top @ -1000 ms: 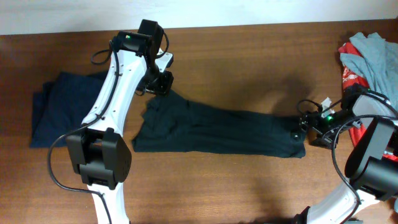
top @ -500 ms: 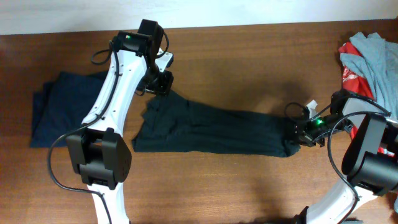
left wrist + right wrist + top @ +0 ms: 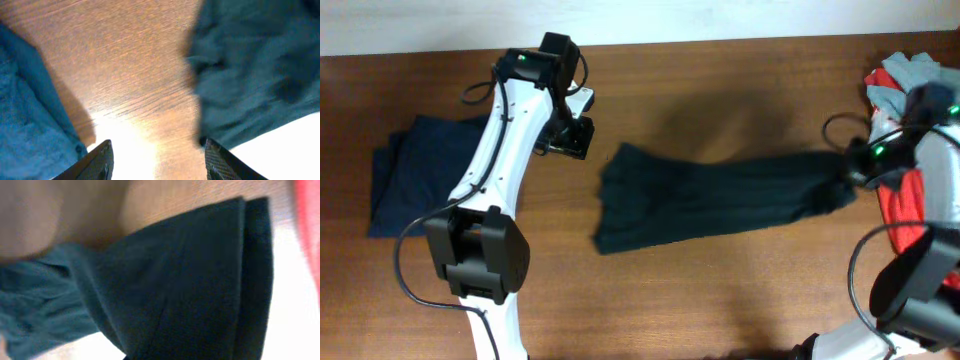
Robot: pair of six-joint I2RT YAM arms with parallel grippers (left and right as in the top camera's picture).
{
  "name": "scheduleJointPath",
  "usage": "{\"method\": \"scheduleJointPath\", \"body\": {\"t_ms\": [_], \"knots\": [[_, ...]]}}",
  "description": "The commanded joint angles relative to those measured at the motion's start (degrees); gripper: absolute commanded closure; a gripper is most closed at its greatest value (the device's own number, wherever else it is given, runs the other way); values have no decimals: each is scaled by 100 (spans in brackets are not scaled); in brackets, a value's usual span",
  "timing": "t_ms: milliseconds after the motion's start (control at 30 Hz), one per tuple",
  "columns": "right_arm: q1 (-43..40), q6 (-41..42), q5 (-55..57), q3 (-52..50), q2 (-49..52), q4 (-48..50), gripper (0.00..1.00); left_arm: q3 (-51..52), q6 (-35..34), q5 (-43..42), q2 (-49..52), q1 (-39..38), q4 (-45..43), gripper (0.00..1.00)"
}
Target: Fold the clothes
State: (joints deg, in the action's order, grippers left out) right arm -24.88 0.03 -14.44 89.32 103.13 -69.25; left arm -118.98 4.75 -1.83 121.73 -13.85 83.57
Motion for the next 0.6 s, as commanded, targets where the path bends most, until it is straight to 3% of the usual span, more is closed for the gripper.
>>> {"method": "scheduleJointPath", "body": {"t_ms": [0, 233, 367, 567], "knots": [[52, 203, 271, 573, -122, -319, 96, -479, -26, 59, -35, 280, 227, 47], [1263, 227, -315, 658, -118, -387, 96, -1731, -258, -247, -35, 852, 656, 47], [2658, 817, -267, 656, -33, -190, 96, -2288, -256, -289, -35, 979, 870, 46], [4113, 1661, 96, 647, 568, 208, 96, -2374, -254, -286, -35, 979, 1027, 46]]}}
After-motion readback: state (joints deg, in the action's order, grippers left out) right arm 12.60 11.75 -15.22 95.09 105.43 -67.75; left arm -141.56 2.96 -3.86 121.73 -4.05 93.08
